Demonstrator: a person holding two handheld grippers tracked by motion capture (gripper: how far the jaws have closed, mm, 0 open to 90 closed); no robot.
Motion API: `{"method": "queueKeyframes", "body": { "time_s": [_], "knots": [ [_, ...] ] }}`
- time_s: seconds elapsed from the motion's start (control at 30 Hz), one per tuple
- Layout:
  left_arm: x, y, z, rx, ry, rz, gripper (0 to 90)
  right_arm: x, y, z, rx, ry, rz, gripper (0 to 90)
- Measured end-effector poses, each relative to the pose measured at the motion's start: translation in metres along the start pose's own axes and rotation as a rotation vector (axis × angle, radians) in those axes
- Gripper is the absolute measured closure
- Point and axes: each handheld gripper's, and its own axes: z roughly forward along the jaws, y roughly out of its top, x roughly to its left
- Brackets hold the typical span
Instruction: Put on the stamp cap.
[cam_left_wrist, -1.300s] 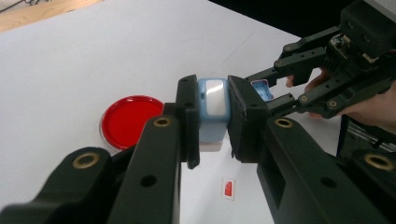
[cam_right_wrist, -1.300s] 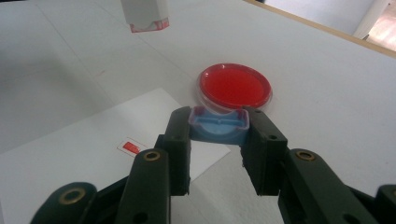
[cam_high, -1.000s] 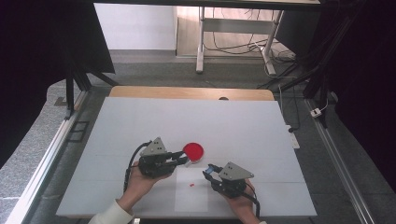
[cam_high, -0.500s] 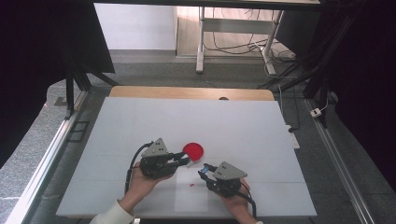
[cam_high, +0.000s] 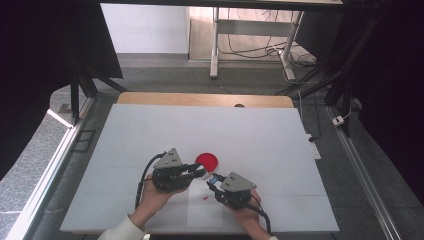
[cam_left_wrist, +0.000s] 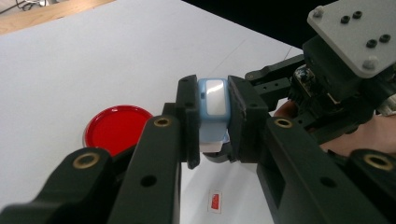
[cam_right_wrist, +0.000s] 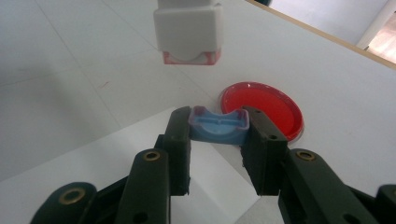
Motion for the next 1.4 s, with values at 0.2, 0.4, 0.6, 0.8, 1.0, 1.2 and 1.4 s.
{"method": "queueKeyframes", "body": {
  "time_s": [0.2, 0.4, 0.6, 0.8, 1.0, 1.2, 1.4],
  "knots": [
    [-0.001, 0.0, 0.003, 0.004, -0.002, 0.0, 74.8, 0.003, 0.002, 0.003, -0.011, -0.005, 0.001, 63.8],
    [-0.001, 0.0, 0.003, 0.0, -0.004, -0.005, 74.8, 0.006, 0.005, 0.006, -0.021, -0.021, -0.003, 63.8],
    [-0.001, -0.001, 0.005, -0.001, -0.008, -0.013, 74.8, 0.008, 0.006, 0.007, -0.027, -0.033, -0.004, 63.8],
    [0.0, -0.001, 0.007, -0.001, -0.008, -0.021, 74.8, 0.01, 0.007, 0.007, -0.033, -0.039, -0.006, 63.7],
    [0.0, -0.003, 0.009, 0.006, -0.008, -0.024, 74.8, 0.011, 0.006, 0.008, -0.037, -0.042, -0.01, 63.7],
    [0.0, -0.003, 0.01, 0.004, -0.005, -0.026, 74.8, 0.011, 0.007, 0.007, -0.04, -0.04, -0.008, 63.6],
    [0.0, -0.003, 0.01, 0.005, -0.005, -0.024, 74.8, 0.012, 0.006, 0.007, -0.037, -0.042, -0.01, 63.6]
  ]
}}
